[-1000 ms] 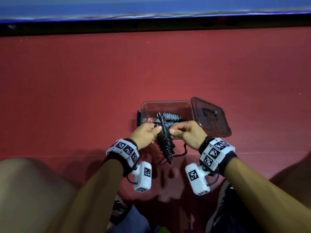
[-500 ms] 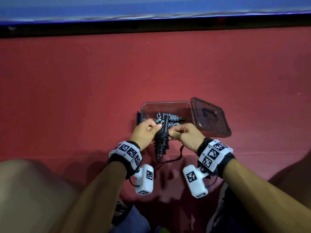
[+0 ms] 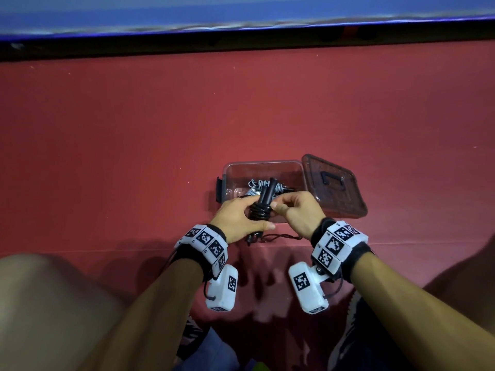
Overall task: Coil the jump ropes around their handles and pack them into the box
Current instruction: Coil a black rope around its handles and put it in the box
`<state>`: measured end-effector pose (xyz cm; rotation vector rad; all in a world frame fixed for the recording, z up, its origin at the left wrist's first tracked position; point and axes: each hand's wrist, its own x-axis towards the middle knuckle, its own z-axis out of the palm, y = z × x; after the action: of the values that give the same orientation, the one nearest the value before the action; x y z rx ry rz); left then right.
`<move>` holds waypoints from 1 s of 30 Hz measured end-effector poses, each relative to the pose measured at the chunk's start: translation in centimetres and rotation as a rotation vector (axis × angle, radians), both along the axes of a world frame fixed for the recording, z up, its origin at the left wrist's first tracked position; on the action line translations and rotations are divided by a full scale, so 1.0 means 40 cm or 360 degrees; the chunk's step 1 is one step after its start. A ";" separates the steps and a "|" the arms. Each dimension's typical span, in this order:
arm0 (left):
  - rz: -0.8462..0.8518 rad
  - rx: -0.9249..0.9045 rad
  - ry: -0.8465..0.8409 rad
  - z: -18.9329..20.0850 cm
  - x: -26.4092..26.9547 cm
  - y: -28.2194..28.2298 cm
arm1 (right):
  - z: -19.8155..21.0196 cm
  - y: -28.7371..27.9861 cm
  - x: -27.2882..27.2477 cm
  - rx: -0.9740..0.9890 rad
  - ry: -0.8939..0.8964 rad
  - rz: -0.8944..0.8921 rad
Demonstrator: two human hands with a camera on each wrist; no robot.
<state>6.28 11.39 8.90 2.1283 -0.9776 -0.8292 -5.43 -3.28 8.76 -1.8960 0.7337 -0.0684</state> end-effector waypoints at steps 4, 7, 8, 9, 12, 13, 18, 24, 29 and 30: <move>0.0140 -0.0036 0.0060 -0.003 -0.007 -0.002 | 0.017 0.007 0.004 0.0175 -0.0065 -0.0012; 0.0312 -0.0167 0.0410 -0.009 -0.003 -0.005 | 0.034 0.002 0.007 0.0311 -0.0106 0.0000; 0.0372 -0.0198 0.0506 -0.010 0.000 -0.004 | 0.040 -0.001 0.006 0.0335 -0.0125 0.0012; 0.0402 -0.0220 0.0561 -0.011 0.003 -0.004 | 0.046 -0.004 0.004 0.0347 -0.0140 0.0025; 0.0372 -0.0264 0.0657 -0.001 0.003 -0.001 | 0.063 -0.011 -0.002 0.0340 -0.0156 0.0041; 0.0363 -0.0267 0.0688 0.002 0.003 0.001 | 0.062 -0.011 -0.002 0.0370 -0.0157 0.0029; 0.0288 -0.0218 0.0685 -0.002 -0.007 0.002 | 0.058 0.005 -0.009 0.0579 -0.0158 -0.0026; 0.0314 -0.0202 0.0651 -0.006 0.003 0.010 | 0.040 -0.001 -0.009 0.0340 -0.0111 -0.0043; 0.0346 -0.0334 0.0710 0.016 0.002 0.004 | 0.073 0.005 -0.007 0.0428 -0.0198 -0.0027; 0.0368 -0.0364 0.0729 0.016 0.001 0.002 | 0.077 0.005 -0.008 0.0464 -0.0202 -0.0004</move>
<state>6.34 11.48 9.54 1.7098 -0.5462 -0.9773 -5.75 -3.08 11.84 -1.5977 0.6236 -0.0781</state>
